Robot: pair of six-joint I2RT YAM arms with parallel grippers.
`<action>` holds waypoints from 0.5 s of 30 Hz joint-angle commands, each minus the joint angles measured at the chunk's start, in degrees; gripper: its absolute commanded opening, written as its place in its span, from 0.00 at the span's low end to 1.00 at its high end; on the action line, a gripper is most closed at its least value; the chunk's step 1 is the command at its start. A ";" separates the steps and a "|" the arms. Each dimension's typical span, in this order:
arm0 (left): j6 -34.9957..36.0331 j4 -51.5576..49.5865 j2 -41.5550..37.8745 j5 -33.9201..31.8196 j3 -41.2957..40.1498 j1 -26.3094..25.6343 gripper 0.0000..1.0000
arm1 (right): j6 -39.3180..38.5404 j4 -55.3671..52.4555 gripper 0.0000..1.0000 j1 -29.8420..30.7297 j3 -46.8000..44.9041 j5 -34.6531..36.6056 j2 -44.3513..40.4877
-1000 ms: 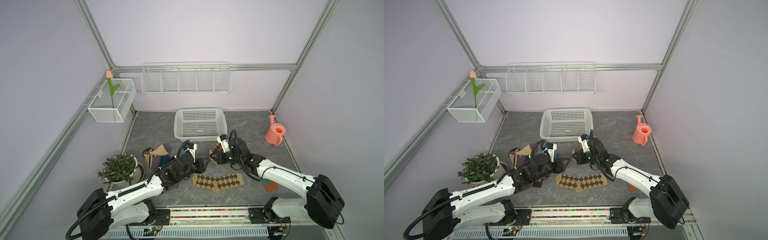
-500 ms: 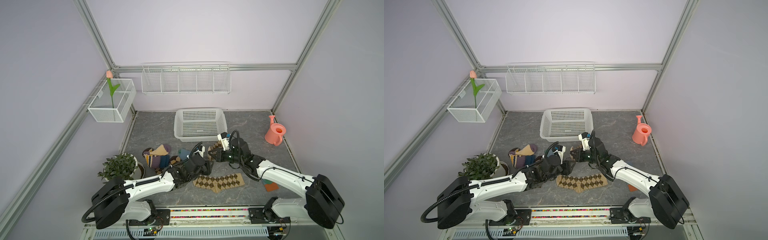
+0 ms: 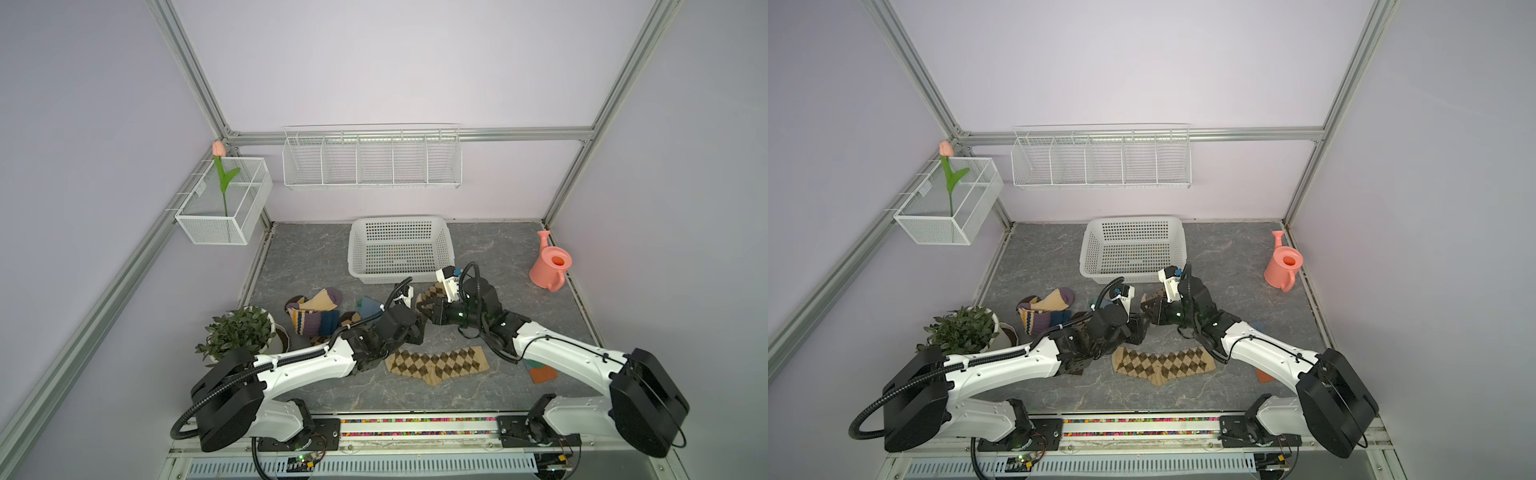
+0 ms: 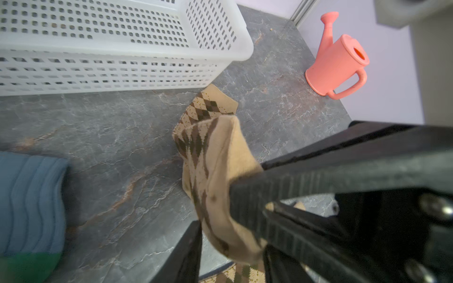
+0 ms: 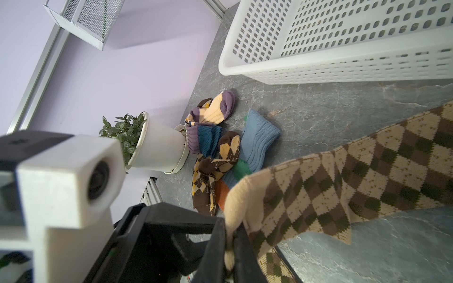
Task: Place the socks together as a pair
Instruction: Pick up the sock at the center of the board.
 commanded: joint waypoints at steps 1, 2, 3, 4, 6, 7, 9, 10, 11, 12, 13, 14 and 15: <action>0.23 2.73 0.52 0.47 1.25 -0.19 0.36 | 1.08 1.23 0.12 -0.10 -0.72 -1.34 -0.14; 0.19 2.64 0.29 0.04 1.18 -0.18 0.31 | 1.07 1.22 0.12 -0.14 -0.66 -1.36 -0.16; 0.18 2.49 -0.05 -0.52 1.00 -0.16 0.24 | 1.10 1.23 0.13 -0.09 -0.83 -1.52 -0.15; 0.19 2.30 -0.37 -0.82 0.97 -0.17 0.18 | 1.11 1.29 0.13 -0.10 -0.94 -1.46 -0.19; 0.27 1.48 -1.33 -1.57 0.87 -0.16 0.08 | 0.90 1.11 0.17 -0.09 -1.11 -1.71 -0.07; 0.37 1.18 -1.69 -1.92 0.91 -0.20 0.05 | 0.70 0.72 0.21 -0.12 -1.09 -1.92 0.05; 0.28 0.20 -2.53 -2.95 0.79 -0.18 0.00 | -0.39 -0.50 0.32 -0.07 -0.94 -2.41 0.23; 0.15 -0.58 -2.71 -3.33 0.91 -0.17 0.00 | -0.81 -1.17 0.35 -0.19 -0.98 -2.37 0.09; 0.11 -1.84 -3.02 -3.77 1.32 -0.16 0.00 | -1.49 -2.25 0.40 -0.40 -1.15 -2.04 -0.52; 0.09 -3.39 -3.38 -4.02 1.67 -0.23 0.00 | -2.36 -3.72 0.45 -0.56 -1.39 -1.38 -1.56; 0.02 -4.75 -3.72 -3.97 1.92 -0.16 0.00 | -3.14 -5.32 0.48 -0.89 -1.75 -0.71 -2.67; -0.03 -6.40 -4.44 -3.46 2.13 -0.17 0.00 | -4.20 -7.49 0.51 -1.41 -2.14 0.22 -4.26; 0.09 -7.73 -5.30 -2.43 2.22 -0.16 0.00 | -5.60 -10.29 0.53 -1.97 -2.39 1.51 -6.35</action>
